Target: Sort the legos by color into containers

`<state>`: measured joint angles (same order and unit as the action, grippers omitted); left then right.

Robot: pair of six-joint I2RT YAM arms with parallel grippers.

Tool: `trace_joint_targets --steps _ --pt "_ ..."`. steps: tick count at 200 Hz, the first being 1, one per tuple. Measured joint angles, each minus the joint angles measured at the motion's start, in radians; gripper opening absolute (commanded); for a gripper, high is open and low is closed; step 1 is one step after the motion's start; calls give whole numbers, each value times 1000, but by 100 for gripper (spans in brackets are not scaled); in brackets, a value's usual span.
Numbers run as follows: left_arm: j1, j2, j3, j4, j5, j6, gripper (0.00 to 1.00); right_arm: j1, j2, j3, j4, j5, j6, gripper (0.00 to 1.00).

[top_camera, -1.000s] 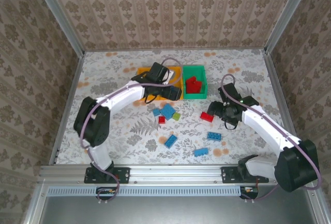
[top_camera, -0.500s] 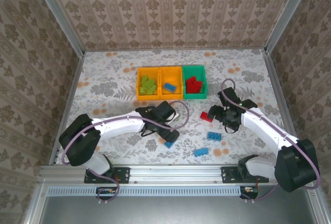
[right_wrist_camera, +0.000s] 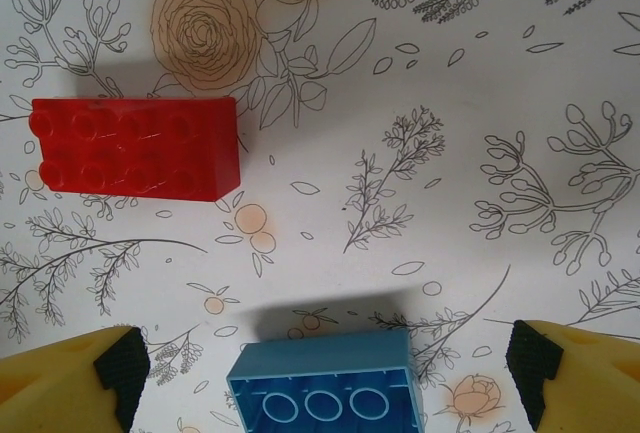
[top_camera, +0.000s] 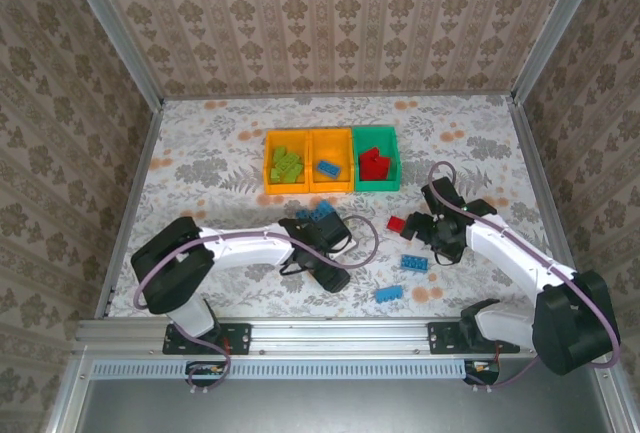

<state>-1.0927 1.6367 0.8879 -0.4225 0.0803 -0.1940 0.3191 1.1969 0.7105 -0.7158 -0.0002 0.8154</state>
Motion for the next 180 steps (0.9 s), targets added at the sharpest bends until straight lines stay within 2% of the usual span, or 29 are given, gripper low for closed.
trace_joint_targets --steps 15,36,54,98,151,180 --pt "2 2 0 5 -8 -5 60 3 3 0 5 0 0 95" --pt "0 8 3 3 -10 -14 38 9 3 -1 10 0 0 94" --pt "1 13 16 -5 -13 -27 28 25 5 -1 10 1 0 94" --pt "37 2 78 -32 -24 -30 24 109 52 -1 11 14 4 94" --pt "279 -26 349 -53 -8 8 25 184 111 -1 7 35 20 95" --pt "375 68 562 -64 -2 39 25 191 113 -1 9 47 35 95"
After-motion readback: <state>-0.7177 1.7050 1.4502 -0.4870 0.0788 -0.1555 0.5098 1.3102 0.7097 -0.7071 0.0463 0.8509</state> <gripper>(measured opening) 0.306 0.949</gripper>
